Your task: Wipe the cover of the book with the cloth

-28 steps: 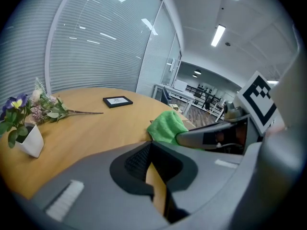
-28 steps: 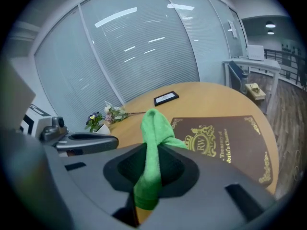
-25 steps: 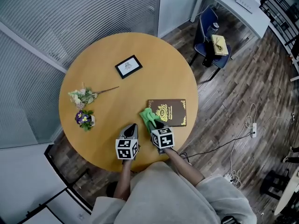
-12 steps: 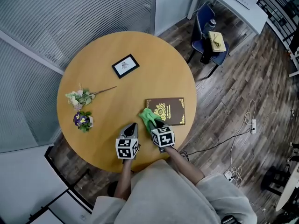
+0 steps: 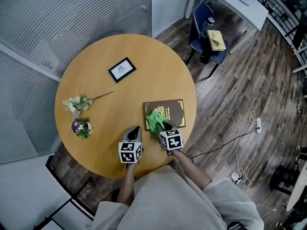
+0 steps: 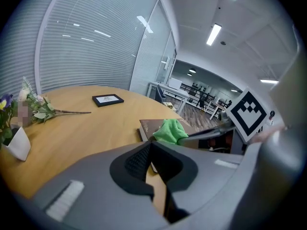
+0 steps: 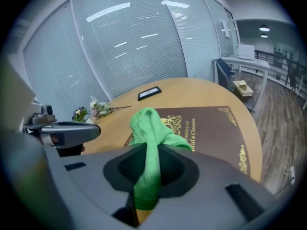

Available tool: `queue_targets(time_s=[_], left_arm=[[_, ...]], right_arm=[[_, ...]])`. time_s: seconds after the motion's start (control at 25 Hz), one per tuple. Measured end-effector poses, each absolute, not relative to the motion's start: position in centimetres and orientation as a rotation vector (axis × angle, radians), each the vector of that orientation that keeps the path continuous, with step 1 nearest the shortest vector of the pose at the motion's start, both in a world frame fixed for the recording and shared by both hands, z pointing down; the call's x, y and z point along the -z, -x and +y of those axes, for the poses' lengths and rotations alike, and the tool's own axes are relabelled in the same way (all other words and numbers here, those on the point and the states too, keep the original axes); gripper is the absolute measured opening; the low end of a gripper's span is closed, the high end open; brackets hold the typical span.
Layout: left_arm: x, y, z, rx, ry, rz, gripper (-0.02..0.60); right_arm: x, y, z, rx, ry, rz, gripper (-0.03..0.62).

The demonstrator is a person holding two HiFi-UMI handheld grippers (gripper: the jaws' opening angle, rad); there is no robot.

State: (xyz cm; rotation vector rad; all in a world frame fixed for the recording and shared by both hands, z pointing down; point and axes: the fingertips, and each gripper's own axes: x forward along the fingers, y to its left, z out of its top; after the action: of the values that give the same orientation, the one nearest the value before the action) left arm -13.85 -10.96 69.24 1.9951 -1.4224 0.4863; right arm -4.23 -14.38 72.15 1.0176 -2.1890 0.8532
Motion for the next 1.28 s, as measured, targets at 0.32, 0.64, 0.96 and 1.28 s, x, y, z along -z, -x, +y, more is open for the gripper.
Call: queue_targets(time_s=[0.32,0.64,0.96,1.28], left_arm=[[-69.0,12.4,-11.4,-0.501,-2.021,-1.398,0.006],[-69.1,10.9,-11.7,-0.513,-2.042,-1.37,0.006],[-69.2,9.4,-12.1,-0.518,-2.063,-1.347,0.006],[-68.9,8.7,-12.2,-0.52,-2.073,-1.344,0.006]], right_arm=[[-72.1,0.4,-15.1,-0.855,-1.089,-2.159,0.072],[-72.2,-3.4,-15.6,-0.865,-1.166,-2.123,0.072],[-72.3,-6.6,-16.0,-0.876,-1.239,-2.092,0.072],[-72.2,-9.3,-16.0,-0.872,-1.285,-2.064,0.072]])
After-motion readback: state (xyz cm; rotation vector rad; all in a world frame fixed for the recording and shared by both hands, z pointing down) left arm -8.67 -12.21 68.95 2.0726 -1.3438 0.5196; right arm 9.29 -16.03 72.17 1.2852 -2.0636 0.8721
